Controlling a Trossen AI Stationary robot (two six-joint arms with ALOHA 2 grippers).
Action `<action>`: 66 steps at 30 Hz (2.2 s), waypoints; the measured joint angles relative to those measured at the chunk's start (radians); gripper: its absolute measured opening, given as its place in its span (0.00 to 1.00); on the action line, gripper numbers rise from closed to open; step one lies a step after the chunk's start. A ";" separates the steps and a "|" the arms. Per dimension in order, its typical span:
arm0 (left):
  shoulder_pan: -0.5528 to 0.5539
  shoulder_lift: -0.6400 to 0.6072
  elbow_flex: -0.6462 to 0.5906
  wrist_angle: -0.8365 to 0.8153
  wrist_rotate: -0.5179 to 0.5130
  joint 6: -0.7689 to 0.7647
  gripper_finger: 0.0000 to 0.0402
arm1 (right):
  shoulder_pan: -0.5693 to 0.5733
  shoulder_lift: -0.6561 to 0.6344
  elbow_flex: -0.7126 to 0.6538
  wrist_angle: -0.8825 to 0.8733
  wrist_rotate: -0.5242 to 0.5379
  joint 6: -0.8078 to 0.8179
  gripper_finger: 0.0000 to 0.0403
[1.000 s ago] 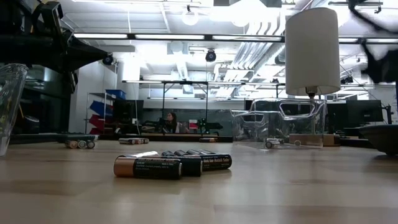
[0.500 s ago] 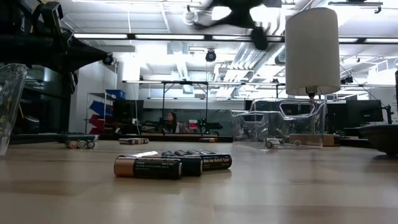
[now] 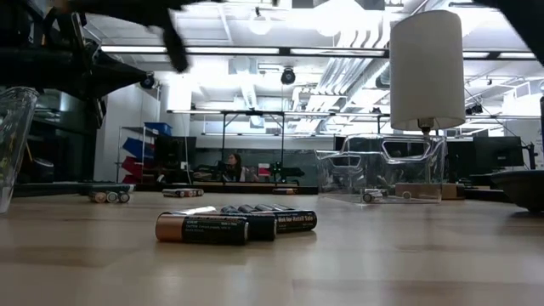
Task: Sort batteries
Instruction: Put the brown battery into the left transparent bin
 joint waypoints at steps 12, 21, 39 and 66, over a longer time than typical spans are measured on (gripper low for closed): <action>0.000 0.000 0.000 0.000 0.000 0.000 0.00 | 0.021 0.260 0.321 -0.006 -0.014 0.076 0.22; 0.000 0.000 0.000 0.000 0.000 0.000 0.00 | 0.000 0.203 0.309 -0.151 -0.060 0.100 0.51; 0.000 0.000 0.000 -0.016 0.000 0.000 0.00 | 0.226 -0.074 0.071 -1.488 0.128 0.293 0.48; 0.000 0.000 0.000 -0.023 0.000 0.000 0.00 | -0.331 -0.281 -0.269 -0.524 0.087 0.038 0.48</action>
